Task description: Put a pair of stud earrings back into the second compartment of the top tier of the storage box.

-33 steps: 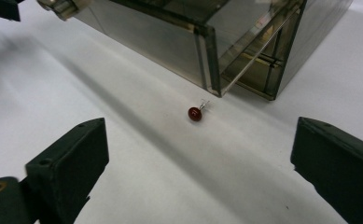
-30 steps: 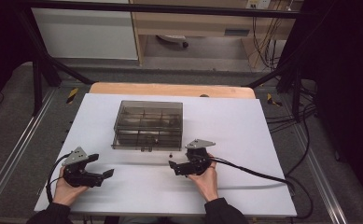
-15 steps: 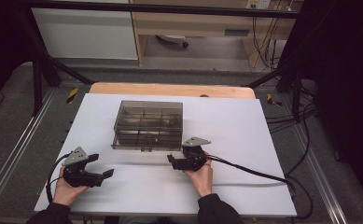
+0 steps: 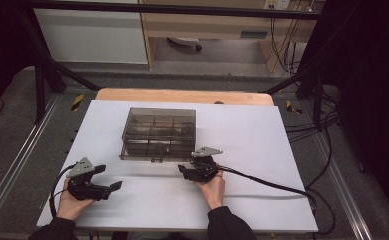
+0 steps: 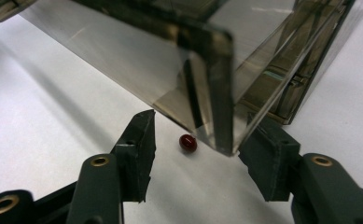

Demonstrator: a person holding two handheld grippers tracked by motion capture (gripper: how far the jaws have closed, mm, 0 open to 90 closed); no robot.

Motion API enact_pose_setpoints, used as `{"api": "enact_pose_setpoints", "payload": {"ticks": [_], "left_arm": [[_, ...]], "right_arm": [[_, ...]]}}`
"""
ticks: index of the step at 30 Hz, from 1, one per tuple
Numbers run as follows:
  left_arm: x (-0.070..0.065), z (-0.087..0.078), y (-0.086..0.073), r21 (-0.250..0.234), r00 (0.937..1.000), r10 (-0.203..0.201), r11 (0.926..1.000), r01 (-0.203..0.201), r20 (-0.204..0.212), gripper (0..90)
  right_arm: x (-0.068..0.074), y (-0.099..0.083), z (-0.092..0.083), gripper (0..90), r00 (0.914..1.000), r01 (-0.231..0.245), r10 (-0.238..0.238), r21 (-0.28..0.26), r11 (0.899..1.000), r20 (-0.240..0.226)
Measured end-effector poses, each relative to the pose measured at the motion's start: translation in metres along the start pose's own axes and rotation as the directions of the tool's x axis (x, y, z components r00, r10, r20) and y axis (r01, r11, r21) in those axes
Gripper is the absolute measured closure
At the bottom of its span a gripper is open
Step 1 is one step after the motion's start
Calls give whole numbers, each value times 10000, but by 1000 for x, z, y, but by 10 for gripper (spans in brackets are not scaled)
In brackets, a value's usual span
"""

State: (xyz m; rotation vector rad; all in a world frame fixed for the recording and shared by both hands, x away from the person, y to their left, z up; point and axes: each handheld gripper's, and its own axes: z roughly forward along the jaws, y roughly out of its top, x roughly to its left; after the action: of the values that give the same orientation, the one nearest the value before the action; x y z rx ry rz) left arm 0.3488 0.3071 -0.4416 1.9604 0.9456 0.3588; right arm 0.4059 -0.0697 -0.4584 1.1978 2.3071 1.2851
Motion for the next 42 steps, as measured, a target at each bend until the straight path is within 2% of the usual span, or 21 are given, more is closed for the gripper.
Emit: {"api": "enact_pose_setpoints", "payload": {"ticks": [4,11,20,42], "left_arm": [[0,0,0,-19,10000,6,10000,-6,-6,55],[0,0,0,-22,10000,7,10000,-7,-2,54],[0,0,0,-20,10000,7,10000,-7,0,55],[0,0,0,-10,10000,15,10000,-15,2,55]], "right_arm": [[3,0,3,499,9988,369,-374,154,9992,322],[3,0,6,604,9988,254,-262,192,9995,421],[3,0,6,732,9992,243,-254,351,9991,302],[2,4,2,748,9997,142,-153,545,9984,198]]}}
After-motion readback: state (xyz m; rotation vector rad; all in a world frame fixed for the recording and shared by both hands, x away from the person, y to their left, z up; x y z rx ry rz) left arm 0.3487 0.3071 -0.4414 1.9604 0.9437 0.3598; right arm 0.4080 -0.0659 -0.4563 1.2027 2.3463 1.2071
